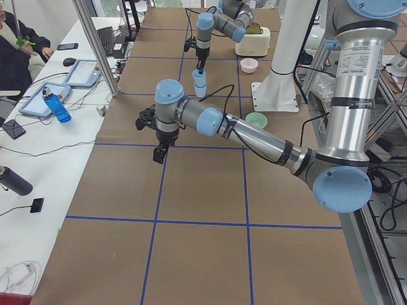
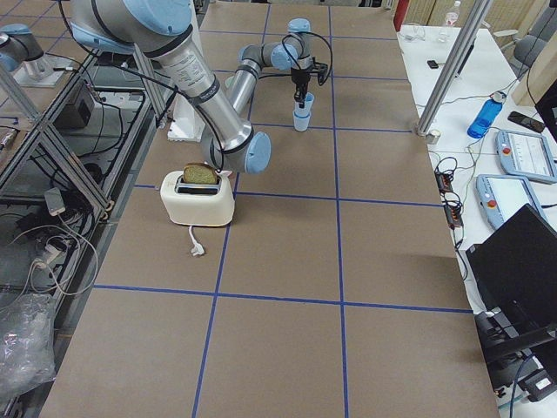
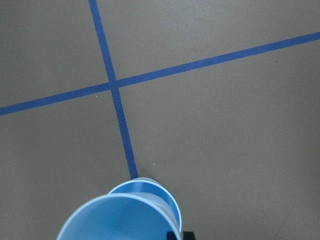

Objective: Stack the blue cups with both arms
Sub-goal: 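Lower the right gripper's cup into the cup at the table center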

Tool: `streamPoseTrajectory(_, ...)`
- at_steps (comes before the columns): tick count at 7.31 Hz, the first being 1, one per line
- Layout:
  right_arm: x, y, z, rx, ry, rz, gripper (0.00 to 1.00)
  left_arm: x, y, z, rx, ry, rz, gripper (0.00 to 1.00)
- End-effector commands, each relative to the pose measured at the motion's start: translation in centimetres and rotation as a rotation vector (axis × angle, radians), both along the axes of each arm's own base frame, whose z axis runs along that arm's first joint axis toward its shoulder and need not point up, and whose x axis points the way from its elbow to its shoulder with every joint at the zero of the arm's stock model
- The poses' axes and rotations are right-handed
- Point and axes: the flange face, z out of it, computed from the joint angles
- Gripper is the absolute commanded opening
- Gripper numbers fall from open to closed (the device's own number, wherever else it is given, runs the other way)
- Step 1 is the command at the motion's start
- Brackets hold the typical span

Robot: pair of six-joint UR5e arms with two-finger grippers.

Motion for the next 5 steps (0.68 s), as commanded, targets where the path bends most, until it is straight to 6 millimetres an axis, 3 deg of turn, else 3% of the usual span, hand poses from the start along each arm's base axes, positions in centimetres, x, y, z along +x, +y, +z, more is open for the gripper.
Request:
streamPoseTrajectory(1,-0.5,-0.2,0.2,0.016,-0.021,0.004,0.00,0.0,0.0,0.1,-0.002,0.000,0.000,0.98)
streamPoseTrajectory(2,-0.6,-0.4,0.8,0.030,-0.031,0.012,0.55,0.1,0.0,0.2,-0.004,-0.001,0.002,0.98)
streamPoseTrajectory(3,-0.2,-0.5,1.0,0.051,-0.027,0.028,1.00,0.1,-0.1,0.3,-0.005,-0.001,0.002,0.98)
streamPoseTrajectory(4,1.0,-1.4,0.6,0.068,-0.033,0.038,1.00,0.2,-0.1,0.2,-0.004,-0.001,0.003,0.98)
streamPoseTrajectory(5,6.1,-5.1,-0.4,0.086,-0.062,0.060,1.00,0.2,-0.2,0.4,-0.005,-0.002,0.006,0.98)
